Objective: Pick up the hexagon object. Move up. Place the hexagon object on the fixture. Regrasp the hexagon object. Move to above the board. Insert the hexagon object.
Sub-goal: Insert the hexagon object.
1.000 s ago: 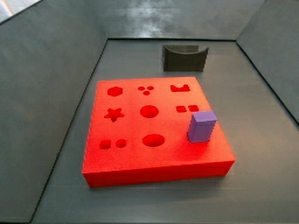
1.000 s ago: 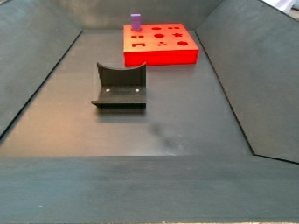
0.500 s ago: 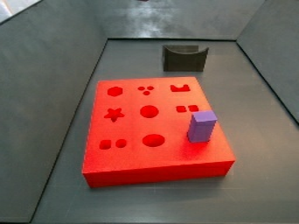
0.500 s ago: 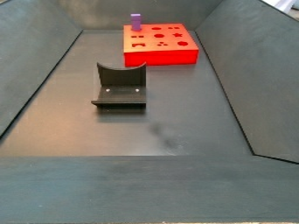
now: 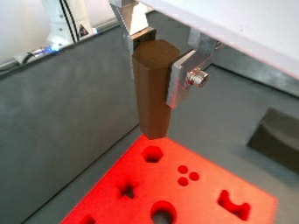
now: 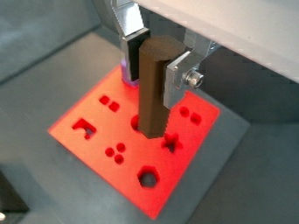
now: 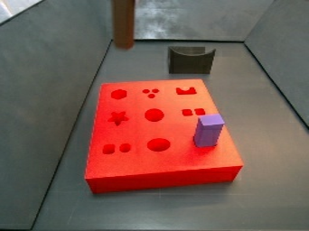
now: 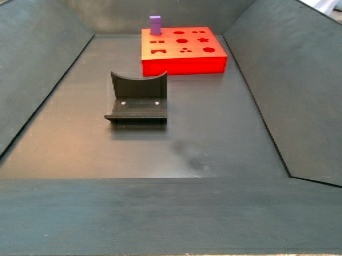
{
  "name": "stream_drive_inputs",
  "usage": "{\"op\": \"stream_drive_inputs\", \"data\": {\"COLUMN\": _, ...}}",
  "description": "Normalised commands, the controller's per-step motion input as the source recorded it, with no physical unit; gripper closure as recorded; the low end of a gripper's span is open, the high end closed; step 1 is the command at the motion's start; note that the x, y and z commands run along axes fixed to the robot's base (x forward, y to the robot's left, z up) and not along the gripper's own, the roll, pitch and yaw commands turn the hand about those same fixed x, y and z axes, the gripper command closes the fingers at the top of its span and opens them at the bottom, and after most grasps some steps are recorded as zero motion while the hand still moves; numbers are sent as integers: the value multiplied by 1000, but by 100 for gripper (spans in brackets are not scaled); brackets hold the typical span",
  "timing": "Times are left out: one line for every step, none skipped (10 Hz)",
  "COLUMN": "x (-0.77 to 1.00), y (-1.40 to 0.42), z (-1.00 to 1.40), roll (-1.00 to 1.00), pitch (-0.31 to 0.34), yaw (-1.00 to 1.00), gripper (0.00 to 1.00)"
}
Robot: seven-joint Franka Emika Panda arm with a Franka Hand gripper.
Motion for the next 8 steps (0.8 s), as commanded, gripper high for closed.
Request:
{"op": "stream_drive_inputs", "data": {"x": -769, "y": 314, "z": -671, "roll": -191, "pitch": -101, "yaw": -83, "gripper": 100}}
{"op": "stream_drive_inputs", "data": {"x": -674, "y": 289, "z": -500, "roll": -300, "pitch": -154, "yaw": -29, "gripper": 100}}
{"op": "stream_drive_inputs", "data": {"x": -626, "y": 303, "z": -337, "roll": -356, "pitch": -227, "yaw": 0, "gripper": 100}}
{"op": "stream_drive_inputs", "data": {"x": -249, "y": 266, "z": -131, "roll": -279, "pitch": -196, "yaw": 0, "gripper": 100}}
{"op": "stream_drive_inputs", "data": {"x": 0, "y": 86, "z": -23, "roll": -40, "pitch": 0, "yaw": 14, "gripper": 100}}
{"op": "stream_drive_inputs", "data": {"x": 80, "y": 0, "z": -660, "roll": -227, "pitch": -83, "yaw": 0, "gripper": 100}}
{"op": "stream_drive_inputs", "data": {"x": 49, "y": 0, "z": -746, "roll": -181, "pitch": -104, "yaw": 0, "gripper": 100}}
{"op": "stream_drive_inputs", "data": {"x": 20, "y": 0, "z": -837, "roll": -143, "pitch": -77, "yaw": 0, "gripper": 100}}
